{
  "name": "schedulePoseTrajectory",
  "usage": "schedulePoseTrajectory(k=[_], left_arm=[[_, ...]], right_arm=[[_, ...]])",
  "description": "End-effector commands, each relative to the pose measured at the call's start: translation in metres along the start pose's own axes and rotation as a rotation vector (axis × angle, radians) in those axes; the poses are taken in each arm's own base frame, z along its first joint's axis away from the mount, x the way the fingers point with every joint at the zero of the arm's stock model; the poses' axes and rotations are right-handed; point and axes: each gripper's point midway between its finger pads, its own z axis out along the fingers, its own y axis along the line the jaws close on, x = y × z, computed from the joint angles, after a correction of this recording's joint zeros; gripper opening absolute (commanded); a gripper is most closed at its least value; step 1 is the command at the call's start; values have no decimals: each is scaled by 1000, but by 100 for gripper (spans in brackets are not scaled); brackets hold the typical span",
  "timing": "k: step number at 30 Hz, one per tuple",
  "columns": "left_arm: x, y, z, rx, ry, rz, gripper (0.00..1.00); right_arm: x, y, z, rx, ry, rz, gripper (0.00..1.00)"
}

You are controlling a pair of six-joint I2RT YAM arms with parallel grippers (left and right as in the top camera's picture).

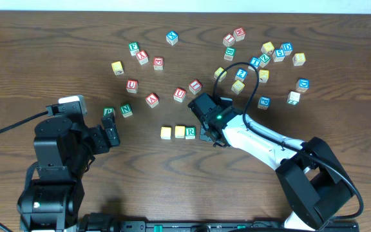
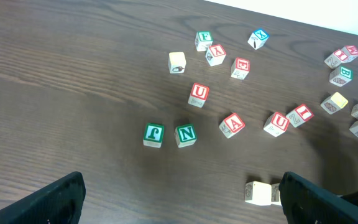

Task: Spell out CORL
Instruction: 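Carry the L block with the right gripper to right of R block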

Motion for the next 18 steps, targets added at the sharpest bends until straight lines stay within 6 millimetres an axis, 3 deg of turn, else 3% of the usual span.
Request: schedulePoseTrajectory(k=[1, 18], left_arm=[[-9, 1, -6, -8, -28, 5, 98], [-9, 1, -6, -8, -28, 5, 98]], right_arm=[[4, 0, 4, 7, 5, -16, 10], [-9, 17, 3, -60, -47, -104, 9]])
